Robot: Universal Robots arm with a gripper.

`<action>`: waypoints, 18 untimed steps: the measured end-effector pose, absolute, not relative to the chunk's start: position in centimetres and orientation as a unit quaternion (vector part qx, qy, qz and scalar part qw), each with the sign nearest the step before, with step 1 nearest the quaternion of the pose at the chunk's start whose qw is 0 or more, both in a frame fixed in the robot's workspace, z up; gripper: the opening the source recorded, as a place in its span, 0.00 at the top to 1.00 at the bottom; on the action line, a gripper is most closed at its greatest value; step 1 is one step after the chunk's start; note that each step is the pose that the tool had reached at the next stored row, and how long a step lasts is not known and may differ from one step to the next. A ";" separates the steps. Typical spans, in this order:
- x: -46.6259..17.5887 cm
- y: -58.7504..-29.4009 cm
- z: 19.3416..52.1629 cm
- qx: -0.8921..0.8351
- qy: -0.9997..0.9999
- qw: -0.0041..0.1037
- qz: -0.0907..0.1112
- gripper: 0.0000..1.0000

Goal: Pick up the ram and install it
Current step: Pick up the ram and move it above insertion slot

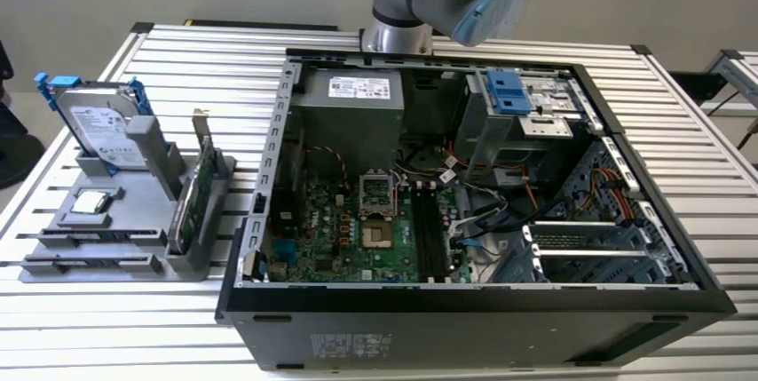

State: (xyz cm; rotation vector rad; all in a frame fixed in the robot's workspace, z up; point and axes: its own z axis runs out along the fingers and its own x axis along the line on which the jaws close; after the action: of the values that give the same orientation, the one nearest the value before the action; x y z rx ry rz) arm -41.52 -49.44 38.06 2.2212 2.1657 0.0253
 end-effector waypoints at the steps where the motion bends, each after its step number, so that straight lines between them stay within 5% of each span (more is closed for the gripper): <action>1: -41.5 -49.4 38.0 0.716 0.698 0.020 0.008 0.00; 18: -41.5 -49.4 37.3 0.720 0.694 0.019 0.008 0.00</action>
State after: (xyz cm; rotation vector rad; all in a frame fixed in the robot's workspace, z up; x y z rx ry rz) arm -41.52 -49.44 37.35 2.2343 2.1531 0.0237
